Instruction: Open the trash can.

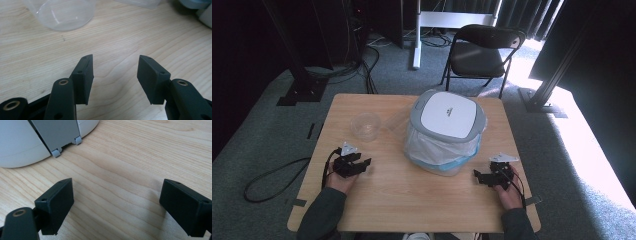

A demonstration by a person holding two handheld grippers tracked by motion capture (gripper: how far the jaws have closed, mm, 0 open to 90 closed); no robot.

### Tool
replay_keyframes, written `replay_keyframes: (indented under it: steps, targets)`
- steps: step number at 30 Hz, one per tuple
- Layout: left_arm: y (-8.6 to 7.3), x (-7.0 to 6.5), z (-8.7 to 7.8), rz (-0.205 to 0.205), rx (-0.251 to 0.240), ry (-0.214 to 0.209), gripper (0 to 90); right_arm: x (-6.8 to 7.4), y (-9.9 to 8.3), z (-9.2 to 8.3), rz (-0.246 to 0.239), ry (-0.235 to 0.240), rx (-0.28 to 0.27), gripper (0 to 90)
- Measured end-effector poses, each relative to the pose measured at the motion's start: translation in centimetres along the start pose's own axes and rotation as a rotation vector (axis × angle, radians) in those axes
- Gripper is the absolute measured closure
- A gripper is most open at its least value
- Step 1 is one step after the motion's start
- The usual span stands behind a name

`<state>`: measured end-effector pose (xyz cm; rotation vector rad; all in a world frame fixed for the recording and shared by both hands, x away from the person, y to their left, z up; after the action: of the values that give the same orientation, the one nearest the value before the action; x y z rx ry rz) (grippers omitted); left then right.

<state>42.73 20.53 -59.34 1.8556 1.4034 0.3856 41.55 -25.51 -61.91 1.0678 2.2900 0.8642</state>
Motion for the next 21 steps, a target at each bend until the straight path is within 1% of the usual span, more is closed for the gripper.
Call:
replay_keyframes:
  steps: [4, 8, 9, 10, 13, 21]
  targets:
    - [0.5, -0.6, -0.4, 0.022, -0.009, -0.012, 48.0, 0.0, 0.0, 0.0, 0.001, -0.002, -0.001, 11.3]
    - [0.8, -1.0, -0.5, 0.029, -0.010, -0.019, 48.0, 0.0, 0.0, 0.0, 0.001, -0.002, 0.000, 11.3]
    - [1.1, -1.5, -0.6, 0.041, -0.010, -0.032, 48.0, 0.0, 0.0, 0.0, 0.002, -0.002, -0.001, 11.3]
    - [1.2, -1.5, -0.7, 0.045, -0.010, -0.030, 48.0, 0.0, 0.0, 0.0, 0.002, -0.002, 0.000, 11.3]
    - [1.7, -2.0, -0.9, 0.051, -0.018, -0.043, 48.0, 0.0, 0.0, 0.0, 0.004, -0.004, 0.000, 11.3]
    - [3.6, -2.7, -1.6, 0.076, -0.045, -0.066, 47.9, 0.0, 0.0, 0.0, 0.008, -0.008, 0.001, 11.3]
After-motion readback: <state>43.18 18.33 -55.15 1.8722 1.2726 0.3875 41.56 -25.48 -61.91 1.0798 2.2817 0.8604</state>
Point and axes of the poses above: each handheld gripper's, and its own axes: z roughly forward along the jaws, y roughly out of its top, x roughly to its left, the point moved 10 cm from there along z, roughly forward along the jaws, and after that the axes turned 12 degrees about -z, right-handed, at the moved point
